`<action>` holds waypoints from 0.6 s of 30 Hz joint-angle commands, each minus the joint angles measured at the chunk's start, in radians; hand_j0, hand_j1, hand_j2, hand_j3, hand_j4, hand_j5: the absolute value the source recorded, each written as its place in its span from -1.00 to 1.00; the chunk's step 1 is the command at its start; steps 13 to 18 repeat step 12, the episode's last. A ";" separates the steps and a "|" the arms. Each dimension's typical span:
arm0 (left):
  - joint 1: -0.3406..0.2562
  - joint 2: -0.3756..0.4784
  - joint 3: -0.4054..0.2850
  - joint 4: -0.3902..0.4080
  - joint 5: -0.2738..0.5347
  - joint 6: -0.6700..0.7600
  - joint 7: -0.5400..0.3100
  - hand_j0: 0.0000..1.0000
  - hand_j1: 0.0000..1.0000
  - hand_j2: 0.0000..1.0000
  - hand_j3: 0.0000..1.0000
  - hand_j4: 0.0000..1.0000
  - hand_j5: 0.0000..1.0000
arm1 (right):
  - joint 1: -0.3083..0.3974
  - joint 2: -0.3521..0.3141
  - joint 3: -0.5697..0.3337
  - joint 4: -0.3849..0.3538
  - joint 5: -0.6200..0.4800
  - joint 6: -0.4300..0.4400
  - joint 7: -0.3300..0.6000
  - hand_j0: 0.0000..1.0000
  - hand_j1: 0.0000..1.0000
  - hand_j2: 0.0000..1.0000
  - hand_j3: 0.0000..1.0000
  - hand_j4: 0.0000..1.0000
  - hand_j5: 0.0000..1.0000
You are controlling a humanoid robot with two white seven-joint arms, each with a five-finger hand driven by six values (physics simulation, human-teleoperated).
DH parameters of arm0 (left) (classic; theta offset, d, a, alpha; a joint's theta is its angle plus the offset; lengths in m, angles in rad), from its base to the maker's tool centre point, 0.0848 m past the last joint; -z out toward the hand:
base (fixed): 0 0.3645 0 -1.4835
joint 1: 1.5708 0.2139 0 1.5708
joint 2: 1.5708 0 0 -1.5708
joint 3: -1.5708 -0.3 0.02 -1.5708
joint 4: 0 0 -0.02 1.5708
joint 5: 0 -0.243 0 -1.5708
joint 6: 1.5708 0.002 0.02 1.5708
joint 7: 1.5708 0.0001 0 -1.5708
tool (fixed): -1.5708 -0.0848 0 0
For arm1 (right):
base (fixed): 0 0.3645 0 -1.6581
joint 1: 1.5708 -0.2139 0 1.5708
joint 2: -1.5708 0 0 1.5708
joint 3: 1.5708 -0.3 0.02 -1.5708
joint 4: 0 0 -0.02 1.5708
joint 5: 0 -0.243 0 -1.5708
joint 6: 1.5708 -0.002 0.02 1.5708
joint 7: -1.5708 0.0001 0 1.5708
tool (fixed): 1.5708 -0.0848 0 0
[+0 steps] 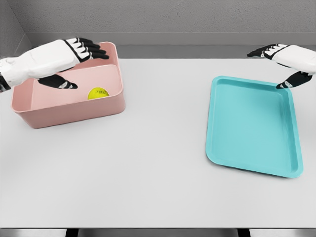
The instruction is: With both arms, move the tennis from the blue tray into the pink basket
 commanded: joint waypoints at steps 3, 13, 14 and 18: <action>0.020 0.042 0.000 -0.065 0.090 0.002 0.001 1.00 1.00 1.00 1.00 1.00 1.00 | 0.000 -0.004 -0.002 -0.001 -0.006 0.001 -0.001 1.00 1.00 1.00 1.00 1.00 1.00; 0.132 0.172 0.001 -0.214 0.156 0.002 0.001 1.00 1.00 1.00 1.00 1.00 1.00 | 0.000 -0.021 -0.003 -0.001 -0.006 0.001 -0.001 1.00 1.00 1.00 1.00 1.00 1.00; 0.132 0.172 0.001 -0.214 0.156 0.002 0.001 1.00 1.00 1.00 1.00 1.00 1.00 | 0.000 -0.021 -0.003 -0.001 -0.006 0.001 -0.001 1.00 1.00 1.00 1.00 1.00 1.00; 0.132 0.172 0.001 -0.214 0.156 0.002 0.001 1.00 1.00 1.00 1.00 1.00 1.00 | 0.000 -0.021 -0.003 -0.001 -0.006 0.001 -0.001 1.00 1.00 1.00 1.00 1.00 1.00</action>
